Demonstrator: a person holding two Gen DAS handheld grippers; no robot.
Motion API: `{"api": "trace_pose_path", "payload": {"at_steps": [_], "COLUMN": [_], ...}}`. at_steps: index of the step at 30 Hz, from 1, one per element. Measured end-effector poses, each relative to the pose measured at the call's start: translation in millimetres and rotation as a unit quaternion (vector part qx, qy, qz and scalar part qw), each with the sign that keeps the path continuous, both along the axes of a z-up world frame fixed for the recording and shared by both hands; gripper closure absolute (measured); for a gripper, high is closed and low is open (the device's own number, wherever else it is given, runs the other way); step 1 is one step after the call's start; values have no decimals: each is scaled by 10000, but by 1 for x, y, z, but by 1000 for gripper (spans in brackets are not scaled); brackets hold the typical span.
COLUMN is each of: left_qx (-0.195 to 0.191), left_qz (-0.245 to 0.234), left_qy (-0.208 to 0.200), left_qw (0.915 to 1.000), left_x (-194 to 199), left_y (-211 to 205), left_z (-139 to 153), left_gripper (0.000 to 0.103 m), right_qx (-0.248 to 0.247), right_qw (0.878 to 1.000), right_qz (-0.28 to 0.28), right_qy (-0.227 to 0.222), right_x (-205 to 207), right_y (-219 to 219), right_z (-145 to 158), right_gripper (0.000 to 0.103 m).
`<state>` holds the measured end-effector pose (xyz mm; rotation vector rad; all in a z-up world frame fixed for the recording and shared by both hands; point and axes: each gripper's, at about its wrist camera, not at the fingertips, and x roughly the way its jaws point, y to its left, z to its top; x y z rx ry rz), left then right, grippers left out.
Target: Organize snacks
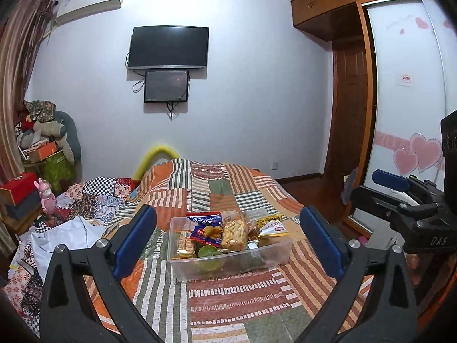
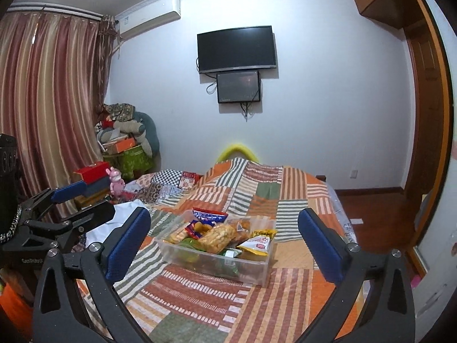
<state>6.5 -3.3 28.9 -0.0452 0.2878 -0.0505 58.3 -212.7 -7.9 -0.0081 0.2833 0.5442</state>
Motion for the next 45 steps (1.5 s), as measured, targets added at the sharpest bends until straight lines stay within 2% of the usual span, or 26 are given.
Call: {"api": "trace_pose_path", "payload": {"at_steps": [17, 45], "left_qx": [-119, -100], "left_qz": [10, -16], "left_qy": [-31, -116], "left_qw": [9999, 9999], "left_x": [-9, -13], "left_y": [3, -1], "left_z": [-3, -1], "left_gripper": [1, 0], "right_qx": [86, 226], "right_qw": [9999, 9996], "right_qz": [-67, -135], "right_qy": [66, 92], "right_x": [0, -3], "right_y": [-2, -9], "right_z": [-7, -7], "right_gripper": [0, 0]}}
